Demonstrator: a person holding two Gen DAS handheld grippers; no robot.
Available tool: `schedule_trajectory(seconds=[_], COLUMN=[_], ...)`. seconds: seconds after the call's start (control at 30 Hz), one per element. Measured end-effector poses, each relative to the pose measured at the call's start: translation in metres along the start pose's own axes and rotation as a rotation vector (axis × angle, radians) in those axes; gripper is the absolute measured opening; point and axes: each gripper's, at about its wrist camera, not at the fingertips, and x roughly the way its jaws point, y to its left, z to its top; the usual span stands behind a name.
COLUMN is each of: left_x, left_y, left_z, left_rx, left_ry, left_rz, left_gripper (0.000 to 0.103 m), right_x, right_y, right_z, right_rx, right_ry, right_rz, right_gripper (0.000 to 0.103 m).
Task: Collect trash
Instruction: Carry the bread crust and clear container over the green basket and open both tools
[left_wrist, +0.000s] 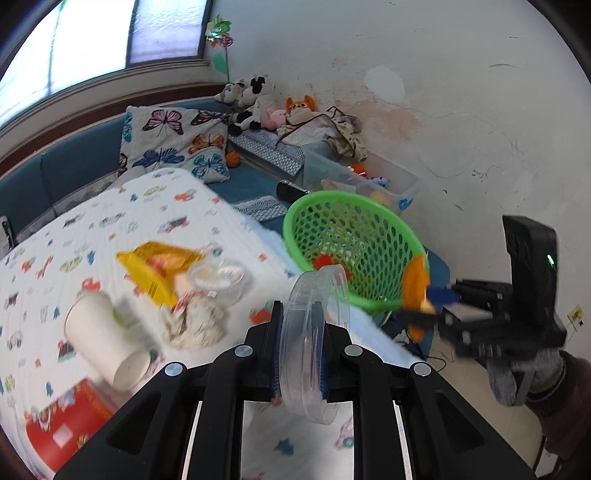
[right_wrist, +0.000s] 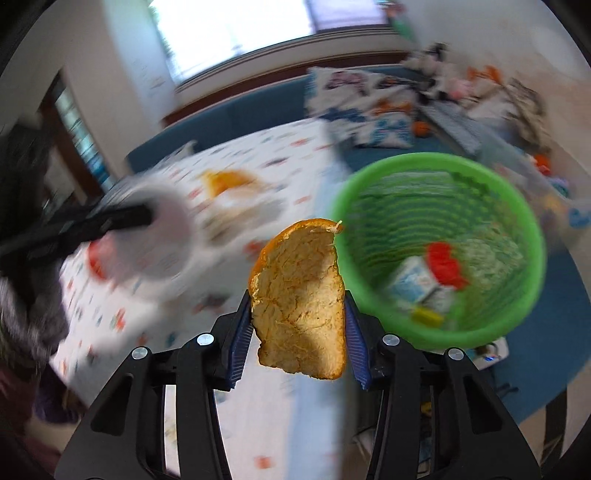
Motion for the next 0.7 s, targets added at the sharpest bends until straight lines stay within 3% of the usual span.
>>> schedule_trajectory(seconds=[0.3,0.4,0.47,0.7], left_x=[0.027,0.04,0.048,0.083], left_y=[-0.022,-0.027,-0.031,-0.046], left_z=[0.039,0.052,0.058,0.079], left_rx=[0.03,0.035,0.038,0.051], left_ry=[0.006,0.014,0.02,0.055], left_rz=[-0.013,-0.019,-0.024,-0.037], left_gripper=[0.015,0.015,0.015,0.015], right_x=[0.017,0.027,0.027,0.015], right_y=[-0.086,-0.107,-0.116,-0.121], right_z=[0.032,0.035,0.035,0.029], right_rx=[0.151,0.199,0.218,0.202], right_ry=[-0.022,-0.02,-0.032,-0.053], right_rz=[-0.151,-0.15,-0.165,-0.184], right_gripper=[0.049,0.06,0.071,0.072])
